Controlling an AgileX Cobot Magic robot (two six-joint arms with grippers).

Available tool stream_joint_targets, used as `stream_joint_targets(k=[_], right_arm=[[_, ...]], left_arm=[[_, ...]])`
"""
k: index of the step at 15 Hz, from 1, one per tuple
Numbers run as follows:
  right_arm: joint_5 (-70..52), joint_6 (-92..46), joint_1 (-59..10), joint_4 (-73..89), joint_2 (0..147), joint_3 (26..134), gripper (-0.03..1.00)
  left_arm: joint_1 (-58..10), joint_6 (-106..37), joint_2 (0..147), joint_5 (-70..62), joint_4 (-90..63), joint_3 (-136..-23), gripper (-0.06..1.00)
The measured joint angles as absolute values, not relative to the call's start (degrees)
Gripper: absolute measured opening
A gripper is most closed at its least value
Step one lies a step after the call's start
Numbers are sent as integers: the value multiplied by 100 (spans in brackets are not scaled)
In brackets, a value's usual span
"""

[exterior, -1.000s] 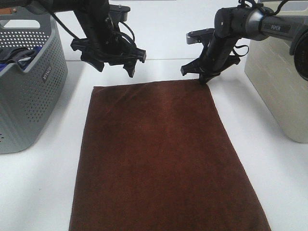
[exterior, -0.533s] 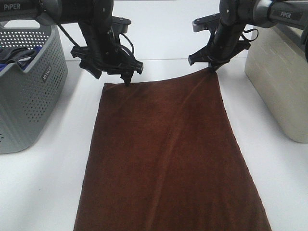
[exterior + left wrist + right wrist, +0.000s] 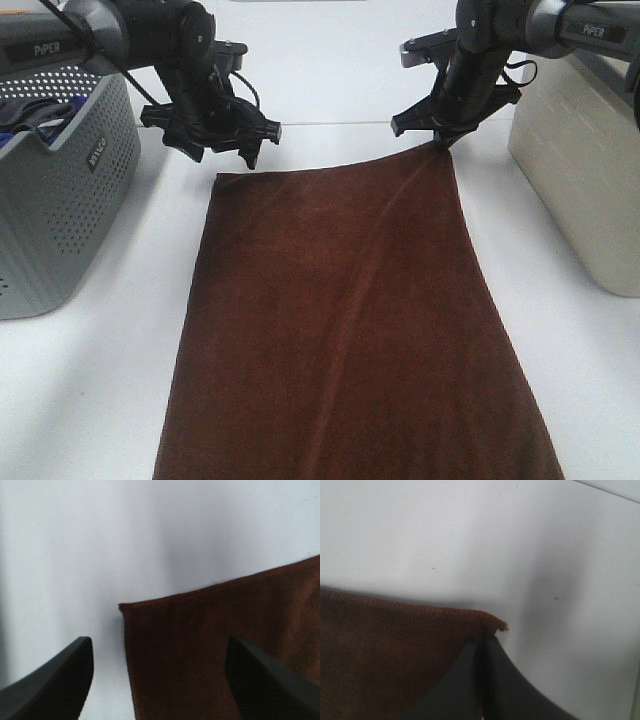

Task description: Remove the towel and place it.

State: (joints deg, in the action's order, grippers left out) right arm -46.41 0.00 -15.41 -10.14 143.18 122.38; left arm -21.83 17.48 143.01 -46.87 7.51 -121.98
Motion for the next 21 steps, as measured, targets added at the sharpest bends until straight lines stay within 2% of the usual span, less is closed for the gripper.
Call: stream_joint_targets(k=[6,8,10,16,21], right_arm=[[-4641,0,-1541,-1014,14318,12238,0],[-4641,0,-1541,-991,14318,12238,0],[-4641,0,-1541,-985,14318,12238,0],[-4647,0,-1541,-951,14312,12238,0],[-4555,0,-1541,-1060,14295,12238,0]], left_arm=[[-2160,1748,14639,-4607,751,-12221,70],[-2149,1759,14725,-4555,756,-12233,65],[-2149,1759,14748,-4463,751,-12238,55],[-2149,1581,14765,-4206,796,-12238,3],[-2149,1427,14759,-4011,1054,-12559,1]])
